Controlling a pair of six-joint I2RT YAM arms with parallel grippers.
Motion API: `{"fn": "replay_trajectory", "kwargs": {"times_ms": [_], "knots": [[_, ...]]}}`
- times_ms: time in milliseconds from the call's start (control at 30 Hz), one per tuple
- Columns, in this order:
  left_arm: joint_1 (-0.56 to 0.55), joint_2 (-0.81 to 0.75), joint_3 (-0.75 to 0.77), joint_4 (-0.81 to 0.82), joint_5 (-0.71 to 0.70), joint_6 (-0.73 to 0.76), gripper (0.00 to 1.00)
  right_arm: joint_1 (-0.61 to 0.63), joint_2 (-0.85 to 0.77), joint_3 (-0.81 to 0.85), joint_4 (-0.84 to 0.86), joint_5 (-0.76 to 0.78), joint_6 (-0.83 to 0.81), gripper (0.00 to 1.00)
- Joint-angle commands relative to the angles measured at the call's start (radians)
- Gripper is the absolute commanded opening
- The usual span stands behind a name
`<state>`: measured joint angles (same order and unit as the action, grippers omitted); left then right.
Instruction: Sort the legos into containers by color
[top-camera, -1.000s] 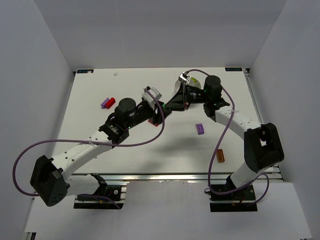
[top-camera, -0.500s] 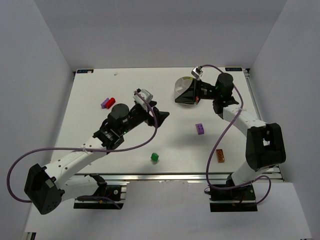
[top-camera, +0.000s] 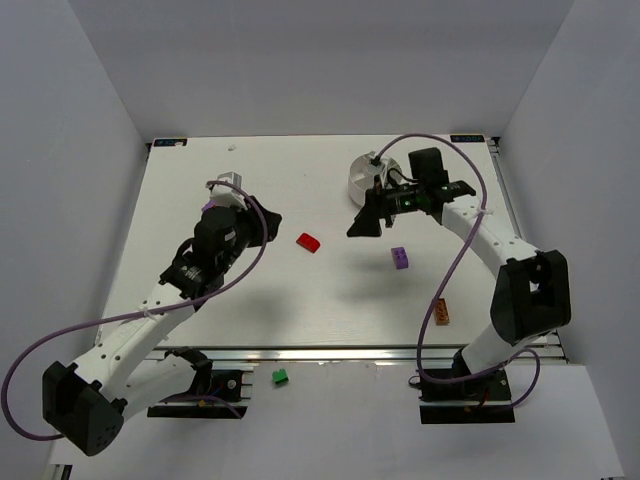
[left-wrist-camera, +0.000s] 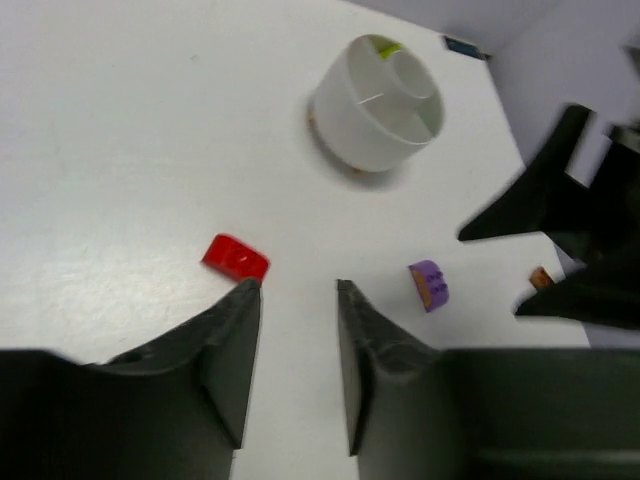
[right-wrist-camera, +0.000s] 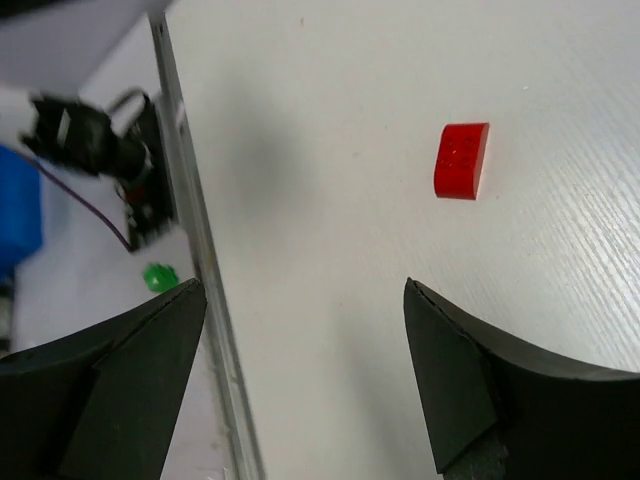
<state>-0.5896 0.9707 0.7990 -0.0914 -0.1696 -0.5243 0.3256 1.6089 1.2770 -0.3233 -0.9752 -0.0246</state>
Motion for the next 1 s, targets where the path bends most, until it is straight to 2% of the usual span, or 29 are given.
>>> {"fn": "replay_trajectory", "kwargs": {"times_ms": [0, 33, 133, 167, 200, 233, 367, 400, 467, 500, 600, 633, 833, 967], "knots": [[0.066, 0.008, 0.028, -0.18, 0.042, -0.166, 0.49, 0.076, -0.085, -0.019, -0.206, 0.013, -0.423, 0.85], [0.088, 0.023, 0.037, -0.203, 0.08, -0.178, 0.55, 0.087, -0.098, -0.045, -0.21, 0.004, -0.46, 0.85], [0.108, 0.04, 0.043, -0.218, 0.108, -0.192, 0.56, 0.128, -0.138, -0.068, -0.284, -0.072, -0.677, 0.85], [0.111, 0.042, 0.042, -0.219, 0.108, -0.198, 0.56, 0.139, -0.144, -0.067, -0.386, -0.095, -0.755, 0.85], [0.116, 0.042, 0.042, -0.222, 0.105, -0.206, 0.55, 0.167, -0.144, -0.064, -0.451, -0.109, -0.948, 0.84], [0.122, 0.039, 0.04, -0.225, 0.099, -0.224, 0.5, 0.187, -0.147, -0.067, -0.497, -0.117, -1.021, 0.83], [0.142, 0.036, 0.035, -0.238, 0.081, -0.264, 0.47, 0.314, -0.181, -0.131, -0.585, -0.067, -1.199, 0.82], [0.146, 0.036, 0.04, -0.245, 0.078, -0.269, 0.47, 0.387, -0.188, -0.146, -0.544, -0.045, -1.195, 0.81], [0.154, 0.04, 0.045, -0.257, 0.07, -0.275, 0.5, 0.467, -0.219, -0.188, -0.441, 0.048, -1.07, 0.79], [0.157, 0.04, 0.052, -0.264, 0.062, -0.279, 0.52, 0.553, -0.227, -0.243, -0.296, 0.144, -0.998, 0.79], [0.165, 0.033, 0.055, -0.301, 0.027, -0.289, 0.56, 0.7, -0.244, -0.329, -0.127, 0.271, -0.82, 0.79], [0.171, 0.026, 0.055, -0.313, 0.019, -0.295, 0.56, 0.733, -0.235, -0.335, -0.055, 0.355, -0.78, 0.79], [0.175, -0.027, 0.031, -0.349, -0.011, -0.307, 0.58, 0.894, -0.115, -0.317, 0.095, 0.568, -0.581, 0.79], [0.178, -0.067, 0.013, -0.373, -0.031, -0.309, 0.59, 0.966, -0.018, -0.254, 0.118, 0.586, -0.534, 0.78]]}}
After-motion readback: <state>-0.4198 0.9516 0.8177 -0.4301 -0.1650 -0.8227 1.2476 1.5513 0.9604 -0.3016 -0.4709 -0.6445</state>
